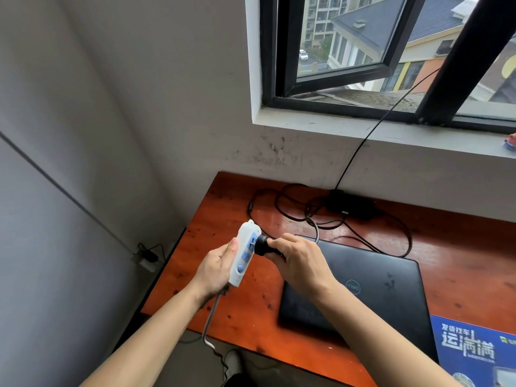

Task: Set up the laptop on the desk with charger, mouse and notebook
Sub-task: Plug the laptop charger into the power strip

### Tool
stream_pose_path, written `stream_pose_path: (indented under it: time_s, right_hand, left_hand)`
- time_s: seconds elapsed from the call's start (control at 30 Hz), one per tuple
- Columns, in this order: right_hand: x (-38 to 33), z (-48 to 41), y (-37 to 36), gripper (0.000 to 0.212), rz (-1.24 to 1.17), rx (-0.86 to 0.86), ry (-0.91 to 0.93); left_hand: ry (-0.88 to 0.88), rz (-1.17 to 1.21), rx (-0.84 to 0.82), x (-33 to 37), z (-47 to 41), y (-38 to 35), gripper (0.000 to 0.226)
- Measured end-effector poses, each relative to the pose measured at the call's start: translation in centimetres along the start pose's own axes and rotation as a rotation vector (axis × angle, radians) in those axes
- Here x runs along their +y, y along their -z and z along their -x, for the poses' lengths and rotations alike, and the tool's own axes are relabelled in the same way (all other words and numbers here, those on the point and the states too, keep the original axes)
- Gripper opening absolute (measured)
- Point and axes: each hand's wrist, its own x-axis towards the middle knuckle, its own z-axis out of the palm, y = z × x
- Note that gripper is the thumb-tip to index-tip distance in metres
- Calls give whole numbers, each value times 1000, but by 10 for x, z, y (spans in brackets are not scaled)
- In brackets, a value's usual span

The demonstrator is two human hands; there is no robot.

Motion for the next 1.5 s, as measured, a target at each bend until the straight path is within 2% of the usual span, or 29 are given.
stream_pose_path:
  time_s: [0.1, 0.23, 0.4, 0.57, 0.67, 0.8, 0.97, 1.07, 1.23, 1.33, 1.43, 1.5]
  right_hand:
    - [2, -5, 3, 12, 12, -43, 39]
    - [4, -11, 6, 13, 37, -115, 86]
    - [6, -15, 10, 14, -36, -50, 86]
    - [5, -14, 6, 15, -52, -23, 106]
    - [9, -15, 4, 14, -23, -32, 122]
    - [9, -12, 0, 17, 39, -59, 154]
    - [10, -16, -5, 18, 35, -41, 160]
    - [16, -14, -9, 14, 26, -104, 115]
    - [24, -13, -14, 30, -29, -205, -90]
    - [25, -15, -13, 33, 97, -253, -104]
    - [27, -18, -11, 47, 258, -443, -138]
    - [28, -18, -9, 49, 227, -580, -159]
  left_hand:
    - [-22, -31, -12, 5, -2, 1, 38]
    - [-37, -65, -27, 4, -5, -2, 41]
    - [19, 57, 8, 5, -10, -2, 38]
    - [51, 38, -44, 11, -15, 4, 37]
    - [10, -64, -23, 12, -15, 2, 35]
    - [-63, -412, 26, 17, -19, 3, 43]
    - [36, -182, -15, 16, -21, -3, 44]
    - [44, -182, -14, 10, -19, -6, 42]
    - [57, -119, -24, 8, -20, -12, 35]
    - [72, -111, -34, 7, -21, -13, 39]
    - [42, -161, -42, 7, -23, -11, 41]
    - [27, -196, -63, 6, -25, -10, 42]
